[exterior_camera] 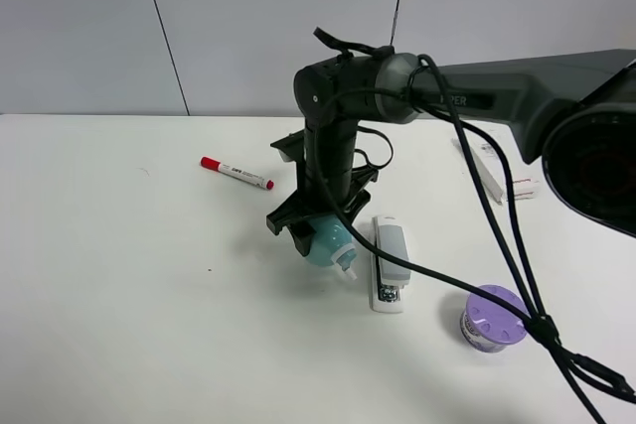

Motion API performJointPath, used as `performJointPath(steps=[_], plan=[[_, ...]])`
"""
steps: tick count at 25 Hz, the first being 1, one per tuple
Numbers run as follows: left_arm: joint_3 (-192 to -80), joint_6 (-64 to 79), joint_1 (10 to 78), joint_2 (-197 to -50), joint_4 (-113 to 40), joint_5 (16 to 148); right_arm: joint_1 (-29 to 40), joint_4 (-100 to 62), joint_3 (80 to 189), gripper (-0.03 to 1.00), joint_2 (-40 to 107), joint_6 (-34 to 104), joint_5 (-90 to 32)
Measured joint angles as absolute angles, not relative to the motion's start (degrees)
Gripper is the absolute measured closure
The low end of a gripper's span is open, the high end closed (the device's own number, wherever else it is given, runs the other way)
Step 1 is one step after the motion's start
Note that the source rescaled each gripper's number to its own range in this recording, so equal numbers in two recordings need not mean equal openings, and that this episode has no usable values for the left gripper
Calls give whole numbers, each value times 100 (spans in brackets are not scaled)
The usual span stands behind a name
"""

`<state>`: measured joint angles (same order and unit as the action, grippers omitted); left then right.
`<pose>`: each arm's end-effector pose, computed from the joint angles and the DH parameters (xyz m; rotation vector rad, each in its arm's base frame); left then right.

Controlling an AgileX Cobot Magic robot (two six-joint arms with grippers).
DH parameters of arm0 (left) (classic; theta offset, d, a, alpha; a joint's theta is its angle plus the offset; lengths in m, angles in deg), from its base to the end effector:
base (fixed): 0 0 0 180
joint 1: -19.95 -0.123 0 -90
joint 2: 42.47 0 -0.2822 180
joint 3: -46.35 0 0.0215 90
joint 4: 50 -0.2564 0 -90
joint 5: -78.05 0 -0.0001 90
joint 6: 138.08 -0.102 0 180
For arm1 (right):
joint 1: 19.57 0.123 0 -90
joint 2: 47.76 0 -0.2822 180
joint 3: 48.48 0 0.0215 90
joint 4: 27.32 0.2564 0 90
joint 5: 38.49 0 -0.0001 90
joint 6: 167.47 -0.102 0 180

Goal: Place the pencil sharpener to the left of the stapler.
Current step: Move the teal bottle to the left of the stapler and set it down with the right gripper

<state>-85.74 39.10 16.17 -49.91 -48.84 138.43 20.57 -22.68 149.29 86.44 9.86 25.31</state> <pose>0.0108 -0.0011 0.2787 -0.0159 2.0200 0.0490 0.3282 0.2864 0.1287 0.9458 -2.9624 -0.1028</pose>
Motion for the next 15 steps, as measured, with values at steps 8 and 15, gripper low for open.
performJointPath(steps=[8,15], plan=[[-8574,3910,1617,-4991,-4884,13843,2057,-2031,14929,97,8790,1045,2531],[-8574,3910,1617,-4991,-4884,13843,2057,-2010,14929,97,8843,1077,2531]])
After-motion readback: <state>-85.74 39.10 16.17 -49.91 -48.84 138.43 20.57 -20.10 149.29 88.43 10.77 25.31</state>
